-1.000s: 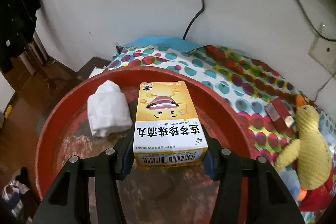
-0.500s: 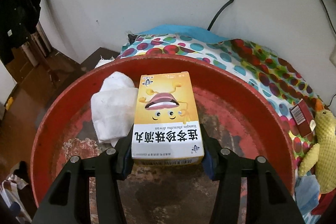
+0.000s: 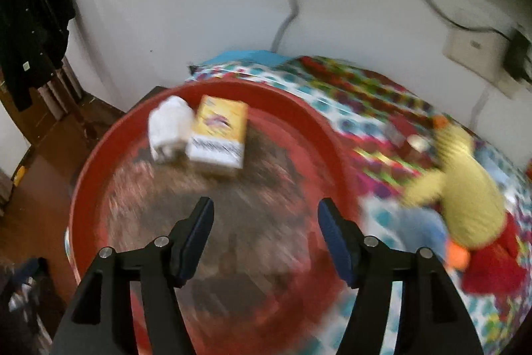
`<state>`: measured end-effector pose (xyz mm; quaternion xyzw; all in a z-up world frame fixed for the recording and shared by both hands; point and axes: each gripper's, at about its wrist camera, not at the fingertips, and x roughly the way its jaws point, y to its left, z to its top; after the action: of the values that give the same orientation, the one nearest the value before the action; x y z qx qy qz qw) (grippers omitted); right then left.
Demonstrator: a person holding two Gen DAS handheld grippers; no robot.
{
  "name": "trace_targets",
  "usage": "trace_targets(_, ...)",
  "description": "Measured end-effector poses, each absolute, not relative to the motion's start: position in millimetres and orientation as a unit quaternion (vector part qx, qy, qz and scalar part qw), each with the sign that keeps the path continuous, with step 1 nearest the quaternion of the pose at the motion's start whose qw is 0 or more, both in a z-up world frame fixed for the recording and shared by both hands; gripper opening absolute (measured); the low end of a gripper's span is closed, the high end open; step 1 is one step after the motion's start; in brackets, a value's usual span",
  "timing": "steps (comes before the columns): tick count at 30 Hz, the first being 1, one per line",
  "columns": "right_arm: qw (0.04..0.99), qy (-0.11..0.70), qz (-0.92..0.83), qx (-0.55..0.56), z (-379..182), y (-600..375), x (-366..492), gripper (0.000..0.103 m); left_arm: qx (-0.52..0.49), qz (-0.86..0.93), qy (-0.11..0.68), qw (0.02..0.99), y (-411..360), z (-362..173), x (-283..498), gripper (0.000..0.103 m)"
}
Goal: Organize objects
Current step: 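Withdraw the right gripper and move the left gripper toward the blue sock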
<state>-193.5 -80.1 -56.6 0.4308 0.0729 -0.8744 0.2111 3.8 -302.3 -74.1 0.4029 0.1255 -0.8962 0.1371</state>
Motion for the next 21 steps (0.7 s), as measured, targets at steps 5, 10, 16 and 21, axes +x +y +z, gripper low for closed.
trace_targets(5, 0.154, 0.083, -0.891, 0.419, -52.2, 0.0, -174.9, 0.068, 0.403, -0.901, 0.105, 0.12, -276.5, -72.8, 1.1, 0.054)
trace_targets(10, 0.085, 0.1, -0.906, 0.402, -49.3, 81.3, -170.3, 0.077, 0.4, -0.909, 0.073, 0.09, -242.7, -69.4, 1.2, 0.054)
trace_targets(16, 0.062, 0.075, -0.905, 0.415, -62.6, 149.8, -176.1, 0.077, 0.41, -0.911, 0.025, 0.039, -192.3, -75.6, -0.7, 0.054)
trace_targets(21, 0.076, 0.066, -0.903, 0.418, -81.6, 164.2, -180.2, 0.08, 0.405, -0.914, -0.015, -0.002, -153.4, -78.8, 2.6, 0.054)
